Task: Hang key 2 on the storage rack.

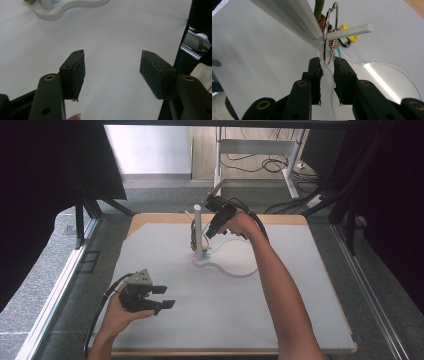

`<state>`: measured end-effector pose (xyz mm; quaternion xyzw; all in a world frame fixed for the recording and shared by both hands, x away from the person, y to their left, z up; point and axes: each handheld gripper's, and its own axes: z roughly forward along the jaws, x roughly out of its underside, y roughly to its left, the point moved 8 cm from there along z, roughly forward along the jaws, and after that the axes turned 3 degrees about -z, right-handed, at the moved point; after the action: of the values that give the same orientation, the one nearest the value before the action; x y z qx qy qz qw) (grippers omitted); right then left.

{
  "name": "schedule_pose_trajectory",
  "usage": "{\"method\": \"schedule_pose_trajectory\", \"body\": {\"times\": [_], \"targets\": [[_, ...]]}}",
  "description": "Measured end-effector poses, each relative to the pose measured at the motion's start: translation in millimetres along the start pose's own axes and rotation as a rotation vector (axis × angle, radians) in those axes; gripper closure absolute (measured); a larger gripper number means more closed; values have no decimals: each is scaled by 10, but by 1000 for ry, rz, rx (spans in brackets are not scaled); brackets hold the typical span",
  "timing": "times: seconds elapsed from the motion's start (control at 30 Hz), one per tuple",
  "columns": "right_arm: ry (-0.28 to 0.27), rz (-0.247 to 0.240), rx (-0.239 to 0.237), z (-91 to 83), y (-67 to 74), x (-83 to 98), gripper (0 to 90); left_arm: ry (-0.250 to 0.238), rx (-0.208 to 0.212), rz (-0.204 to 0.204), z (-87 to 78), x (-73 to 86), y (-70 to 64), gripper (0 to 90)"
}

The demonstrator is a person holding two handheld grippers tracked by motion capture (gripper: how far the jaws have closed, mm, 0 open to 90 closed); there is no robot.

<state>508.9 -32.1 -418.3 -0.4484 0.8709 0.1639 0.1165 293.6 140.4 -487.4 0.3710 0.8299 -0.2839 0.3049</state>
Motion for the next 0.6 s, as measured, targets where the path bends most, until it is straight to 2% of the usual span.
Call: {"method": "schedule_pose_trajectory", "body": {"times": [0.3,0.6], "targets": [[-59,22,26,-256,9,163,641,-2,-8,-1,-14,3,8,375],[-150,14,55,-540,68,563,571,7,-21,-1,-7,12,22,370]]}}
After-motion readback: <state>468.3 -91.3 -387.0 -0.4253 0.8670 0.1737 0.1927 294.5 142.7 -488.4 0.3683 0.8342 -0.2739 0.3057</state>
